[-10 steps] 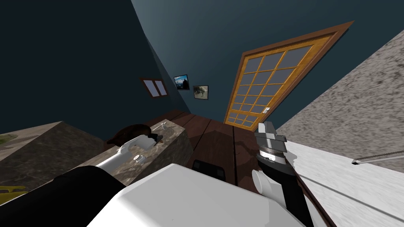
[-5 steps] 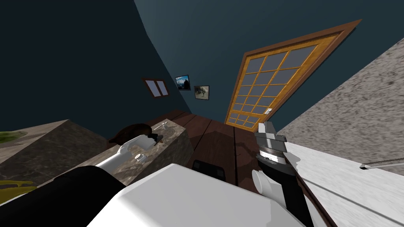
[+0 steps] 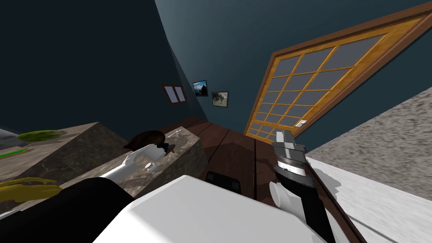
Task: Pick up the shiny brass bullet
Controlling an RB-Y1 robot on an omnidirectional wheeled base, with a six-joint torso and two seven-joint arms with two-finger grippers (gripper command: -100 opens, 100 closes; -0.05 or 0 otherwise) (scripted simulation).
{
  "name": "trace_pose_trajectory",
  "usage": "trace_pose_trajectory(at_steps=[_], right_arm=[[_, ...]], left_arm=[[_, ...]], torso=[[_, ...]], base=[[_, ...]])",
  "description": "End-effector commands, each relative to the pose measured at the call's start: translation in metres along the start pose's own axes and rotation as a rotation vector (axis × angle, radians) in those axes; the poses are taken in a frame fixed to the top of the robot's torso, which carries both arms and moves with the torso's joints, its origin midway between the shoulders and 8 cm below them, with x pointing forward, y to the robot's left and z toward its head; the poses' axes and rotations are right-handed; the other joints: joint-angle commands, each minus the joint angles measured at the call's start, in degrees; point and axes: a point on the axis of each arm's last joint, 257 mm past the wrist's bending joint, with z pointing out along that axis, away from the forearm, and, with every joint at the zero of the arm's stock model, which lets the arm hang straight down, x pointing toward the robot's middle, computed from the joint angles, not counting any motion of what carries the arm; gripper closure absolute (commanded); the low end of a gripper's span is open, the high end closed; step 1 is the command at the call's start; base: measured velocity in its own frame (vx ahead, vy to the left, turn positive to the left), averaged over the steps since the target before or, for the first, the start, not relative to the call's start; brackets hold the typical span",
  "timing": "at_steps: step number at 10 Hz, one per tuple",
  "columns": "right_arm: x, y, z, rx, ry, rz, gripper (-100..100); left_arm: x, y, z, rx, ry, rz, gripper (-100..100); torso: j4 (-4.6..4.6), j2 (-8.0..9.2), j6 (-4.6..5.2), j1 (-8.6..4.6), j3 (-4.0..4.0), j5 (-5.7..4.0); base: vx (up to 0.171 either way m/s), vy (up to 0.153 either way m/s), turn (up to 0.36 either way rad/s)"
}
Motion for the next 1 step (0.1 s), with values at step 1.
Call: trace_pose_trajectory(at_steps=[1], right_arm=[[0.0000, 0.0000, 0.0000, 0.000, 0.000, 0.000, 0]], left_arm=[[0.0000, 0.0000, 0.0000, 0.000, 0.000, 0.000, 0]], torso=[[0.00, 0.00, 0.00, 0.00, 0.00, 0.00]], base=[[0.006, -0.004, -0.007]])
